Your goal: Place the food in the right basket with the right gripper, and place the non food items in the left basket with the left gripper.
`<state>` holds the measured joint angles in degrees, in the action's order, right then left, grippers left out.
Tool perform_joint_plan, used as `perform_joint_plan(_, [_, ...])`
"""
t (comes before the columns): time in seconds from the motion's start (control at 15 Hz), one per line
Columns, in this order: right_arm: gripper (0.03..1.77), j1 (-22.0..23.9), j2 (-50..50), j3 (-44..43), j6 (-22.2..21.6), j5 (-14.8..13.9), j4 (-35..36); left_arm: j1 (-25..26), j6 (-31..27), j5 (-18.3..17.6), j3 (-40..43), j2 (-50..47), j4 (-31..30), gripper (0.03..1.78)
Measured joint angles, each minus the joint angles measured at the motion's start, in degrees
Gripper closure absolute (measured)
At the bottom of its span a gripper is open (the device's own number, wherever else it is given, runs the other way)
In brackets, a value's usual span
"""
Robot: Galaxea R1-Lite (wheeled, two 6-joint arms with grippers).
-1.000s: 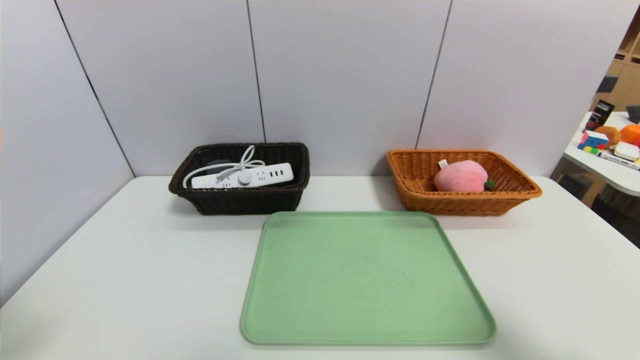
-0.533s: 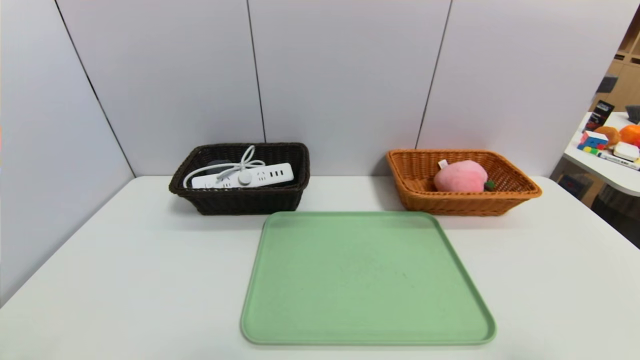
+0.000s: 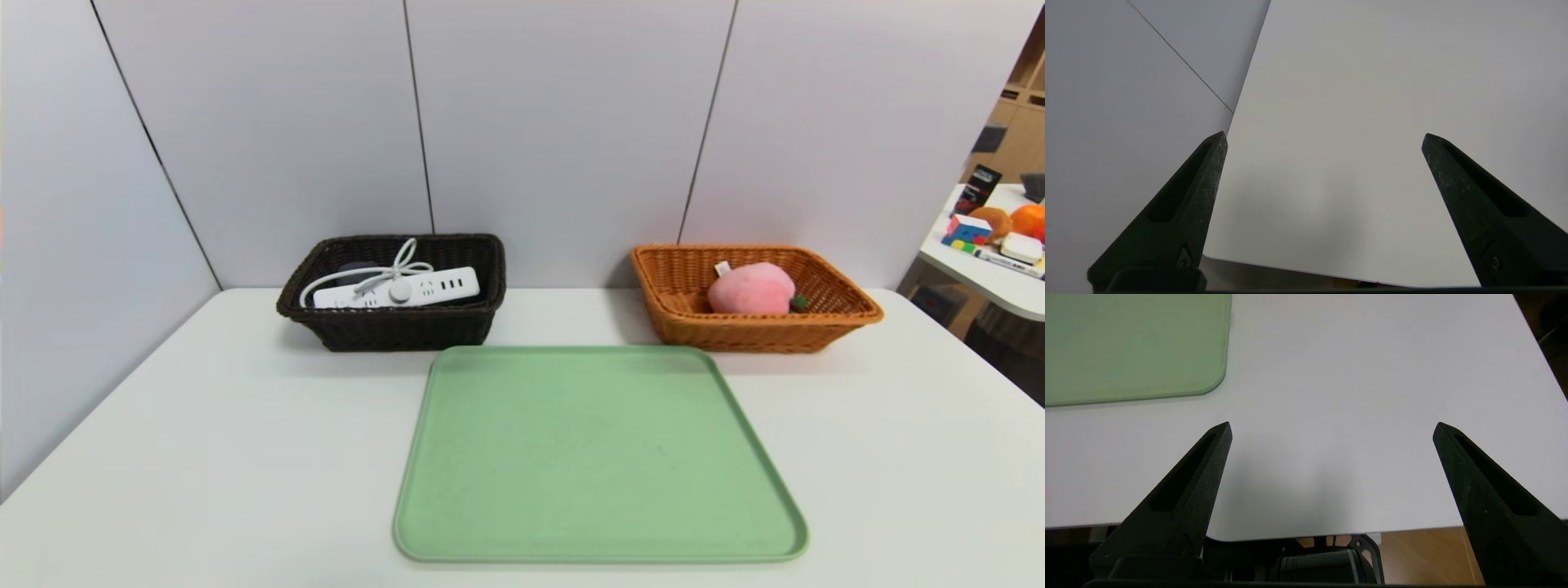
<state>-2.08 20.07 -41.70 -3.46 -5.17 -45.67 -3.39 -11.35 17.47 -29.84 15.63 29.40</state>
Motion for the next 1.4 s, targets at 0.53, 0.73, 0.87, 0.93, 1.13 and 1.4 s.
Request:
perform_joint_plan(0.53, [0.1, 0.4, -7.1, 8.9, 4.2, 1.6, 19.2, 3.2, -2.2, -8.6, 6.3, -11.9, -0.1, 0.12])
perform_joint_plan(0.73, [0.1, 1.3, -10.7, 16.2, 9.9, 5.0, 31.1, 3.1, -2.3, -9.9, 7.7, -14.7, -2.6, 0.12])
perform_joint_plan(0.87, [0.1, 1.6, -13.7, 21.5, 13.0, 6.8, 38.5, 3.0, -2.2, -10.0, 9.2, -15.4, -6.6, 0.12])
perform_joint_plan(0.93, [0.1, 1.7, -15.3, 23.6, 14.2, 7.8, 40.9, 3.0, -2.2, -10.0, 10.6, -15.5, -9.2, 0.12])
perform_joint_plan(1.13, [0.1, 1.8, -18.7, 27.8, 14.9, 8.5, 43.8, 3.0, -2.5, -10.0, 16.6, -15.7, -20.6, 0.12])
perform_joint_plan(1.4, [0.1, 1.8, -20.0, 34.5, 15.1, 8.5, 49.3, 3.0, -4.1, -10.0, 25.4, -15.7, -33.9, 0.12])
